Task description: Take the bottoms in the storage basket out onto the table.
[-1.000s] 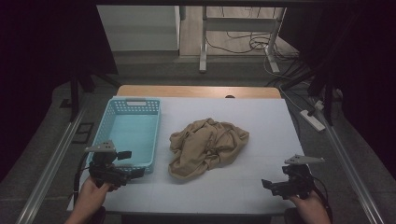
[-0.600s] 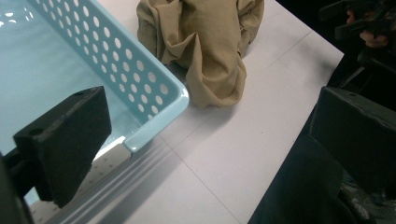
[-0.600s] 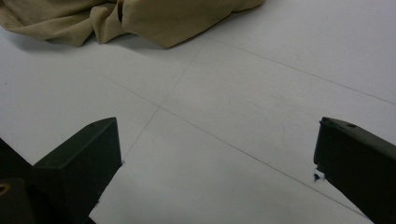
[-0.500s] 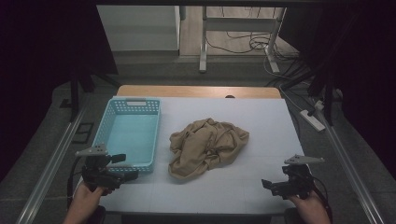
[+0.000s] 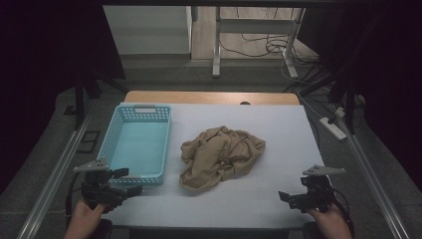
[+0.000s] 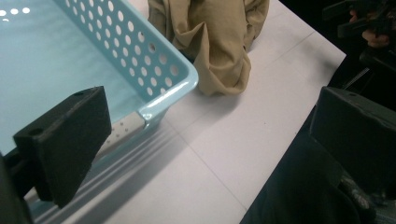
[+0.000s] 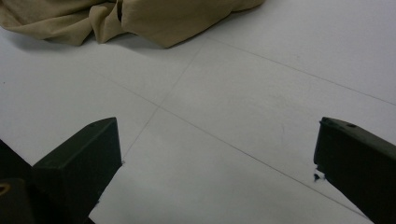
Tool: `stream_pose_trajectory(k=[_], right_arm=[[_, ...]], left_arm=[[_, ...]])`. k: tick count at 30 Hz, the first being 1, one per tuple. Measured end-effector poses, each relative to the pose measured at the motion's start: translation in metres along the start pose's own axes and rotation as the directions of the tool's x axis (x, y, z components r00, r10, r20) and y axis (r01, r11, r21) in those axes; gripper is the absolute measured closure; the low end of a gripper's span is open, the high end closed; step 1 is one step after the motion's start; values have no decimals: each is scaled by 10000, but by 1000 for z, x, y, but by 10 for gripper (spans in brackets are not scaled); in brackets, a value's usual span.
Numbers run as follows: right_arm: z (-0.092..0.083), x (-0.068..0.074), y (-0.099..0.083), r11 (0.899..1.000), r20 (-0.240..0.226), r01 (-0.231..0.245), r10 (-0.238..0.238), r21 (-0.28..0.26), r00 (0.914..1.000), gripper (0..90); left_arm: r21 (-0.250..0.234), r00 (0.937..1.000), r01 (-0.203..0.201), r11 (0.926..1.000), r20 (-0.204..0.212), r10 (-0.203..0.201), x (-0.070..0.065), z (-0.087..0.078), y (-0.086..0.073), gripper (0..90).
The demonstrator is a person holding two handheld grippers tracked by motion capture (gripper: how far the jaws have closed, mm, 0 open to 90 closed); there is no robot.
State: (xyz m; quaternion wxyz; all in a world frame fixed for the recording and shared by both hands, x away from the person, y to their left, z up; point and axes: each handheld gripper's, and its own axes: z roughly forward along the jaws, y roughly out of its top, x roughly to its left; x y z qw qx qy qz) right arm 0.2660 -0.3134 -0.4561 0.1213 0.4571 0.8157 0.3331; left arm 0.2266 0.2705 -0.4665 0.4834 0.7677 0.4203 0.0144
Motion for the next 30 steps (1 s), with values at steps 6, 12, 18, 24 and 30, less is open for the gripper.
stream_pose_trajectory(k=[6,12,18,24,30], right_arm=[[0,0,0,10000,6,4,-4,0,10000,11],[0,0,0,10000,18,14,-14,-14,10000,11],[0,1,0,10000,39,27,-26,-39,10000,10],[0,1,0,10000,43,29,-28,-36,10000,11],[0,1,0,10000,51,47,-47,-64,10000,11]], left_arm=[[83,9998,-18,10000,-216,20,0,-3,-7,0],[155,9992,6,9999,-402,0,0,-6,-14,0],[171,9988,110,9998,-486,-101,2,-10,-19,0],[178,9979,164,9997,-625,-152,3,-15,-23,0],[73,9972,238,9997,-714,-233,3,-21,-26,0]])
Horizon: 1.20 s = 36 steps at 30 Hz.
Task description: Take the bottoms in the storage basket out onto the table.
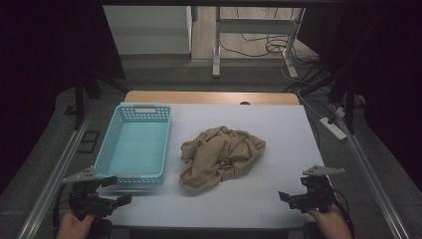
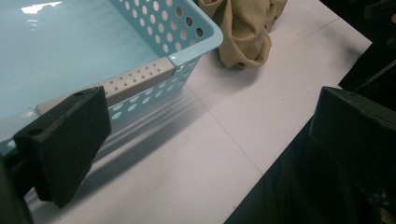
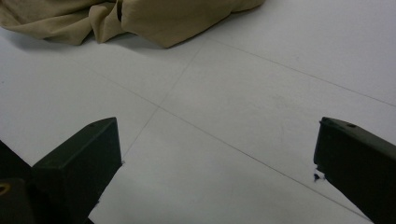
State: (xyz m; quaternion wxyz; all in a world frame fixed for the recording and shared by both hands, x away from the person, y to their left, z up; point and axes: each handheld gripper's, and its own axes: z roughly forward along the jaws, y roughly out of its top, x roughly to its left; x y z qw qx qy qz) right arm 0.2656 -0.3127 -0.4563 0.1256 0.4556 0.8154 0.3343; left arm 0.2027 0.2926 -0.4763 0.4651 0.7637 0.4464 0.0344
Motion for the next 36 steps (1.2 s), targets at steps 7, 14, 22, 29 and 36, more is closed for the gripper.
stream_pose_trajectory(k=[7,14,22,29,36], right_arm=[[0,0,0,10000,3,17,-17,7,10000,11],[0,0,0,10000,1,23,-23,-2,10000,10],[-1,0,0,10000,1,43,-43,8,10000,10],[0,0,0,10000,7,31,-31,10,10000,11],[-1,0,0,10000,5,21,-21,5,10000,10]], left_arm=[[35,9999,66,10000,-126,-66,0,-3,-2,0],[117,9995,98,9999,-293,-95,1,-7,-5,0],[115,9991,157,9998,-383,-153,2,-11,-8,0],[135,9986,233,9996,-468,-226,4,-15,-11,0],[137,9986,293,9995,-437,-287,6,-19,-14,0]])
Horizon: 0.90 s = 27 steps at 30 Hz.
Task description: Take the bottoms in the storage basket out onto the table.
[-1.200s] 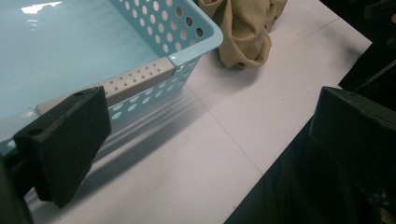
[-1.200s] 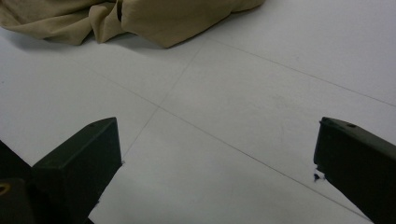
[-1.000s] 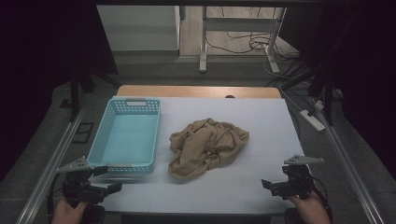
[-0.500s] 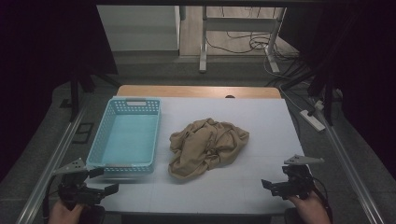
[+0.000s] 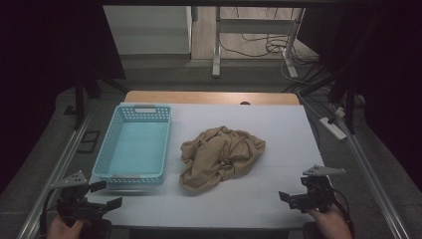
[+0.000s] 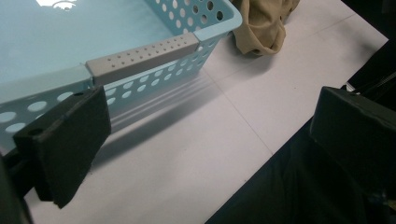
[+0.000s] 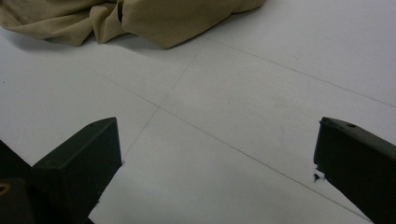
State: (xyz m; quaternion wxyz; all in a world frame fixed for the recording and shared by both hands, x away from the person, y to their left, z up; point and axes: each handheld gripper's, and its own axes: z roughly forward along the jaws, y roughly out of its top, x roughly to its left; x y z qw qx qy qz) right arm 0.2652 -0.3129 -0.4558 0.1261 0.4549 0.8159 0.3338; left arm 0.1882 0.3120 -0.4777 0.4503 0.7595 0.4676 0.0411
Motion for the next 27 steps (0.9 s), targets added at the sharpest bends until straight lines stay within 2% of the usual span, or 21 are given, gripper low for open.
stream_pose_trajectory(k=[10,27], right_arm=[[0,0,0,10000,-16,-4,4,-8,10000,11],[1,1,1,10000,-33,56,-56,54,10000,11]], left_arm=[[-35,9999,127,9999,62,-127,5,-5,-4,0],[373,9999,108,9992,39,-110,7,-6,-7,0]])
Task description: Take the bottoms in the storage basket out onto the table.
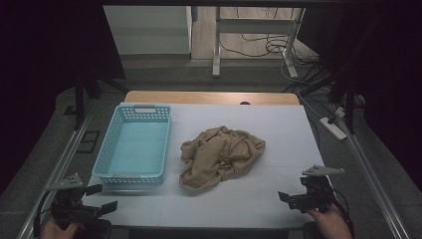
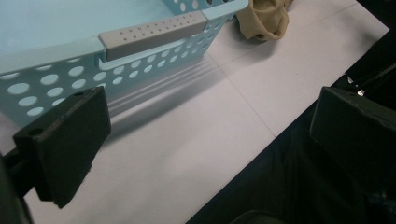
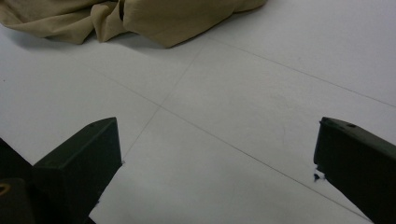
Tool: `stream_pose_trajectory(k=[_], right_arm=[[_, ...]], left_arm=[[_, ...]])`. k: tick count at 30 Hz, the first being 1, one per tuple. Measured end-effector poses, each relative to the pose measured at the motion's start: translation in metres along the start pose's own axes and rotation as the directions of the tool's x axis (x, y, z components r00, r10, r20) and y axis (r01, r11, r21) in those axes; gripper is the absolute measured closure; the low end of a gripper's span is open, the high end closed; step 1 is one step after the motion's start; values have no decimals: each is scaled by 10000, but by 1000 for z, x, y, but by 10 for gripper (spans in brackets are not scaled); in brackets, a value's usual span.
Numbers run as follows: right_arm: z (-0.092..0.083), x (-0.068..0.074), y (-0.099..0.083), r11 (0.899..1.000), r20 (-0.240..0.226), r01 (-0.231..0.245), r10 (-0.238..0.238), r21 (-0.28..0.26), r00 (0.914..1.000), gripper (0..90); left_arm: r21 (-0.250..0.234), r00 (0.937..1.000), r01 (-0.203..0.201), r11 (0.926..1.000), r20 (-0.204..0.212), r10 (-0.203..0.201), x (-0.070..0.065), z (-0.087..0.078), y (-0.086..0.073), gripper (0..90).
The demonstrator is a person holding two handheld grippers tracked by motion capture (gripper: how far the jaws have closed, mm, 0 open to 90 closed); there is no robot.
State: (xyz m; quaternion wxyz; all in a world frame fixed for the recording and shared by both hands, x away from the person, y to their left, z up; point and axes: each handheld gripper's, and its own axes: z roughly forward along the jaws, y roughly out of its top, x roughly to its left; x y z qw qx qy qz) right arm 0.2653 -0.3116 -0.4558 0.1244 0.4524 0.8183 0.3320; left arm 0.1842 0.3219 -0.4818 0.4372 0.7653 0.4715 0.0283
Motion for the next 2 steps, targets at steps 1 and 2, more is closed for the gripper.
stream_pose_trajectory(k=[1,2], right_arm=[[0,0,0,10000,16,20,-20,-16,10000,11],[1,0,0,10000,55,67,-67,-5,10000,11]], left_arm=[[-12,10000,21,10000,25,-21,0,0,0,0],[2,10000,37,10000,37,-37,0,0,1,0]])
